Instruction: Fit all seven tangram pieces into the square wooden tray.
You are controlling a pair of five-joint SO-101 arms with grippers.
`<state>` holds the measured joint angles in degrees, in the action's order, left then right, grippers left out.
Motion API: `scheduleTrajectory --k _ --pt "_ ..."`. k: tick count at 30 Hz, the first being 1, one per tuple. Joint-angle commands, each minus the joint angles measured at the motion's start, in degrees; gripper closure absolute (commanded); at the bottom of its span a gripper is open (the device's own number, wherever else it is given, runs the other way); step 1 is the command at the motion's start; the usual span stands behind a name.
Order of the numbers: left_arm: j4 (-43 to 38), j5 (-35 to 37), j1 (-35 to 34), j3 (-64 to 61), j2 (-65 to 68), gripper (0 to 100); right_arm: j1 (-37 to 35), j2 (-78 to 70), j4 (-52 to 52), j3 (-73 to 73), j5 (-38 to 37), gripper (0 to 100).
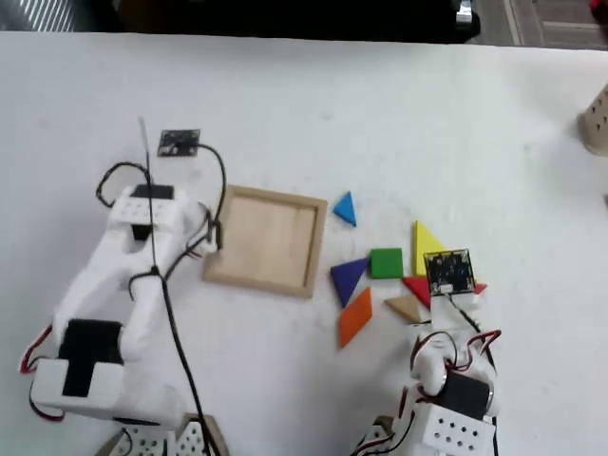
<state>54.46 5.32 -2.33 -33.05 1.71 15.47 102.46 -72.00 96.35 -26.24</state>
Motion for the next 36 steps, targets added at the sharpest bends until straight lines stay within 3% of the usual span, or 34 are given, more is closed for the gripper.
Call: scheduleTrajectory --k 1,7,13,25,29,32,36 --pt "0.09 0.18 -1.36 -0.35 -4.79 81 0.57 0.57 0.13 0.53 -0.18 98.1" --pt "0.35 0.7 -1.27 -0.35 -6.2 81 0.57 0.57 0.13 0.53 -0.18 98.1" --pt "4.92 8.26 -0.57 0.09 -9.36 81 0.48 0.66 0.13 0.53 -0.18 98.1" --pt "12.22 1.76 4.97 -0.44 -16.4 81 0.57 0.75 1.1 -3.16 0.26 98.1" --pt "12.04 1.85 4.88 -2.2 -16.22 81 0.4 0.66 10.07 -3.52 0.35 98.1" --pt "10.64 1.85 4.88 -4.31 -16.31 81 -2.95 0.4 14.55 -4.13 1.41 98.1" --pt "5.63 1.85 4.7 -8.62 -16.31 81 -10.33 0.31 11.82 -6.68 4.75 98.1"
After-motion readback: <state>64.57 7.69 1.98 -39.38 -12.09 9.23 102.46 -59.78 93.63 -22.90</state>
